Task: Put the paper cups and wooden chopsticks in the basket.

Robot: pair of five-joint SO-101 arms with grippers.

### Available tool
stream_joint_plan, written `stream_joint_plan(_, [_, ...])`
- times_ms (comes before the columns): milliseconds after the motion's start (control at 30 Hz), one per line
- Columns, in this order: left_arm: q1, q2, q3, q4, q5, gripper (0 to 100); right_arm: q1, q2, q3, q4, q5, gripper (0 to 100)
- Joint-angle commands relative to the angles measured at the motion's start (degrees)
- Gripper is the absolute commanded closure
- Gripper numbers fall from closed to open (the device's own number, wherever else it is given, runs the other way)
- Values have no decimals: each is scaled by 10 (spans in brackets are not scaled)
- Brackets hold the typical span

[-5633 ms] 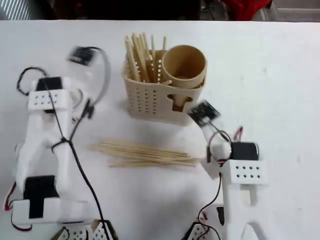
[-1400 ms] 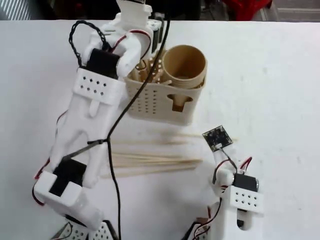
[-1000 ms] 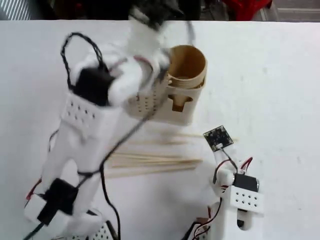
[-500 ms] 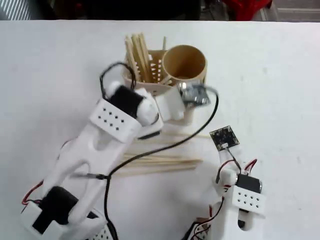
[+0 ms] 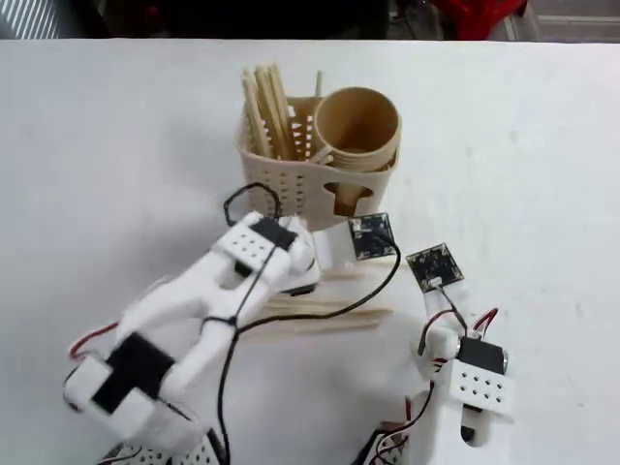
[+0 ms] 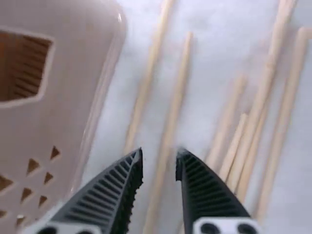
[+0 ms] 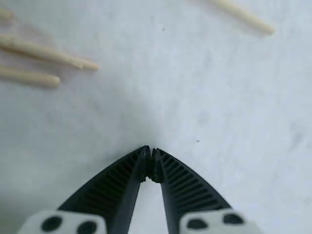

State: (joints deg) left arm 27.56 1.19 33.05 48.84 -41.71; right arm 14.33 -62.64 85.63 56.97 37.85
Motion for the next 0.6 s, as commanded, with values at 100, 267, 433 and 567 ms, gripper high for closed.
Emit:
stream_joint_plan(100, [-3,108,-110,-18,-6,865,7,-7,-11,-8,-6,981])
stream_joint_plan(267, [-8,122,-139,-22,-7,865,2,-7,-10,-8,-5,981])
stream_joint_plan(433, [-9,123,-144,-27,-10,863,-14,-7,-10,-8,-5,981])
stream_joint_plan(567, [-9,124,-143,-39,-10,861,-15,-7,-10,-8,-5,981])
